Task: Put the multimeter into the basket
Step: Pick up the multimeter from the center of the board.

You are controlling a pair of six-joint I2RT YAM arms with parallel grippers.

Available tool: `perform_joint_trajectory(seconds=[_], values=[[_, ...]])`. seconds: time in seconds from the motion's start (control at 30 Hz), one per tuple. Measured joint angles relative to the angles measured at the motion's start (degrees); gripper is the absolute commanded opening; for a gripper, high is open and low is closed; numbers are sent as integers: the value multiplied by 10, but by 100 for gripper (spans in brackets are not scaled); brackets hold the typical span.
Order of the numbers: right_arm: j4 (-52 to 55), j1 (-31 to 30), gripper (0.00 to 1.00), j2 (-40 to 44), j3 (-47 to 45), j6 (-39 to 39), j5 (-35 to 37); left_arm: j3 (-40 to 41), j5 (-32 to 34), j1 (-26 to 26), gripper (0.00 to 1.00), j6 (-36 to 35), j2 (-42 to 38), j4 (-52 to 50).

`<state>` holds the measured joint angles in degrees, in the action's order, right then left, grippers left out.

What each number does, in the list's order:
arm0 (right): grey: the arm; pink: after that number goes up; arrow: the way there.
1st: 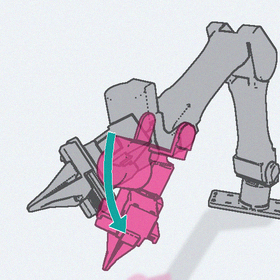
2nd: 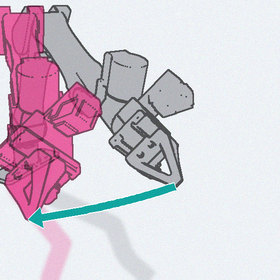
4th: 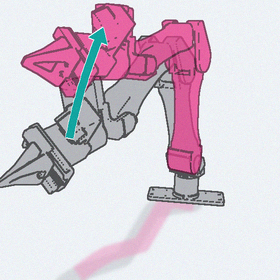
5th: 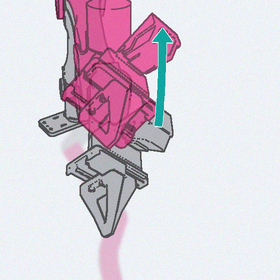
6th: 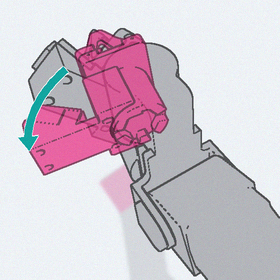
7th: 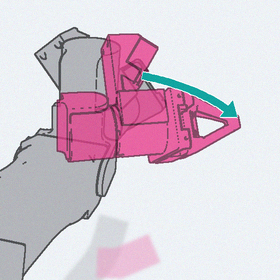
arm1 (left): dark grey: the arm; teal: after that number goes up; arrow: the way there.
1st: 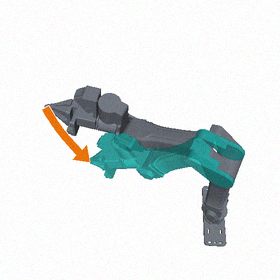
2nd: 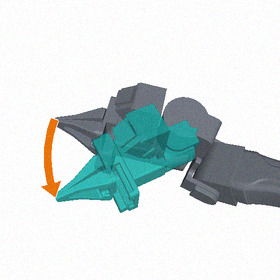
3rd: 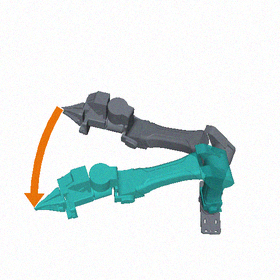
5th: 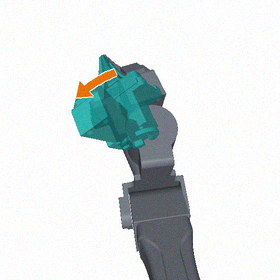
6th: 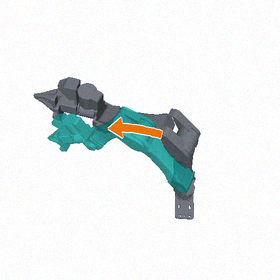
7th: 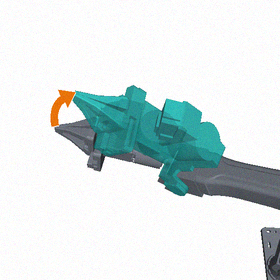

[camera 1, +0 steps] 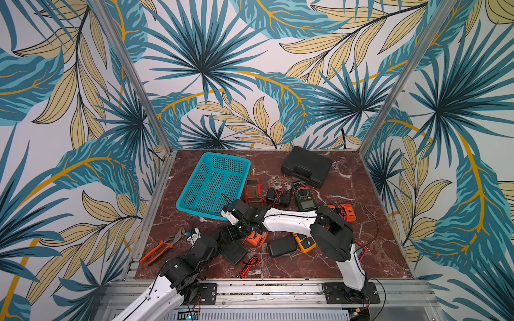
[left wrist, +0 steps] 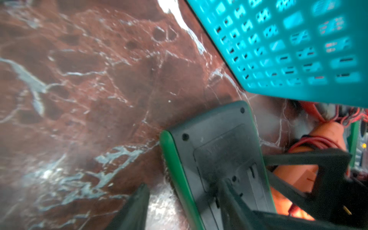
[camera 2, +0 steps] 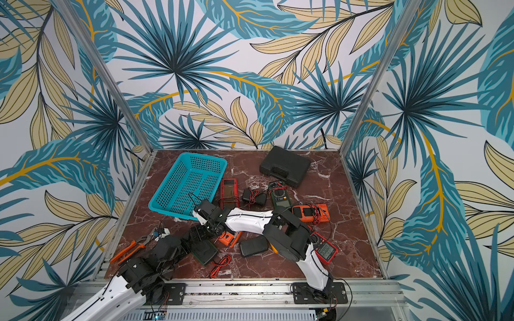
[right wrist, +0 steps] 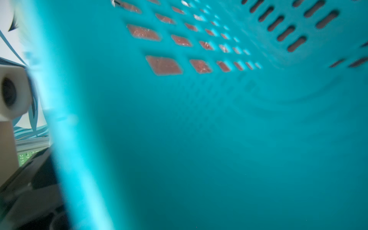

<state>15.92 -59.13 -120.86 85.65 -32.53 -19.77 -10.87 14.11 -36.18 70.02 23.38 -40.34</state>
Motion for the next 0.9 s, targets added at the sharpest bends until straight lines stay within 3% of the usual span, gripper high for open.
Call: perform_joint_trajectory(seconds=[0.13, 0.33, 0.5, 0.67, 0.9], values=[[9, 2, 86, 12, -9, 4, 3, -7, 0, 0, 64, 4, -29, -44], [29, 3, 88, 51, -39, 16, 22, -17, 0, -1, 43, 18, -64, -106], [32, 5, 88, 77, -63, 19, 28, -19, -6, -1, 33, 16, -70, -125], [10, 1, 88, 86, -94, 17, 26, -14, -38, -1, 30, 14, -54, -90], [-35, -20, 88, 100, -134, 3, 37, 6, -75, -2, 25, 9, 34, 16]])
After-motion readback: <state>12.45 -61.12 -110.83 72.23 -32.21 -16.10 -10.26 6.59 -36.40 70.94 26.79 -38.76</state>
